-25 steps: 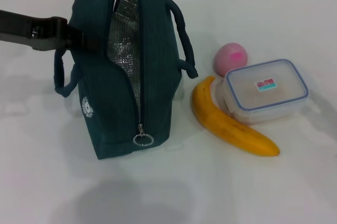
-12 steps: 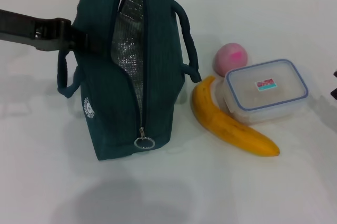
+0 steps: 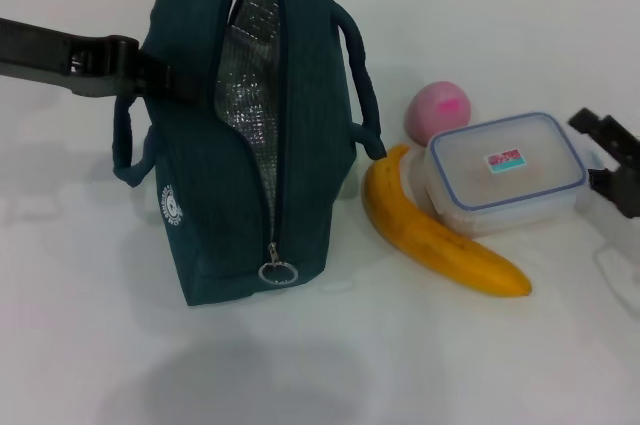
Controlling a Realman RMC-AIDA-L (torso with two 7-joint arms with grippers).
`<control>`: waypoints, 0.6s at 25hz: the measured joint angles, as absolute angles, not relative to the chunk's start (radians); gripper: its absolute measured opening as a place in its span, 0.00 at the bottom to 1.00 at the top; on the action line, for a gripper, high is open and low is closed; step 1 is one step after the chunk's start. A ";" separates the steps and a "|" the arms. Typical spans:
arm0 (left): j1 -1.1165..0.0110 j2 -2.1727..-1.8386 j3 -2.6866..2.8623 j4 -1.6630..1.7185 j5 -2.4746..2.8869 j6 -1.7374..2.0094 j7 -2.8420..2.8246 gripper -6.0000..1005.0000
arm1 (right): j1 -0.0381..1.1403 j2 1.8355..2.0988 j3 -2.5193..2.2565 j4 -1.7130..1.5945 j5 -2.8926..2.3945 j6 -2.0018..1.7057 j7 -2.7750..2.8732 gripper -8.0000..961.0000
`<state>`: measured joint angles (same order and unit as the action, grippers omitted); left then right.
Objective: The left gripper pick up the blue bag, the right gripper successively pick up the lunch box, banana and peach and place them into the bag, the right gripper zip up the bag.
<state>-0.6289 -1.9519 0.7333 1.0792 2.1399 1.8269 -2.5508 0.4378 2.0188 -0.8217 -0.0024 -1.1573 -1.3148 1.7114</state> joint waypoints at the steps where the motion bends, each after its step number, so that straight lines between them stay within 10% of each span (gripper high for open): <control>1: -0.629 -1.952 0.733 1.079 2.140 1.827 -2.549 0.04 | 0.446 2.021 -0.824 0.003 -1.159 -1.309 1.712 0.89; 15: -0.628 -1.953 0.733 1.078 2.140 1.827 -2.535 0.04 | 0.481 2.027 -0.826 0.008 -1.159 -1.303 1.715 0.89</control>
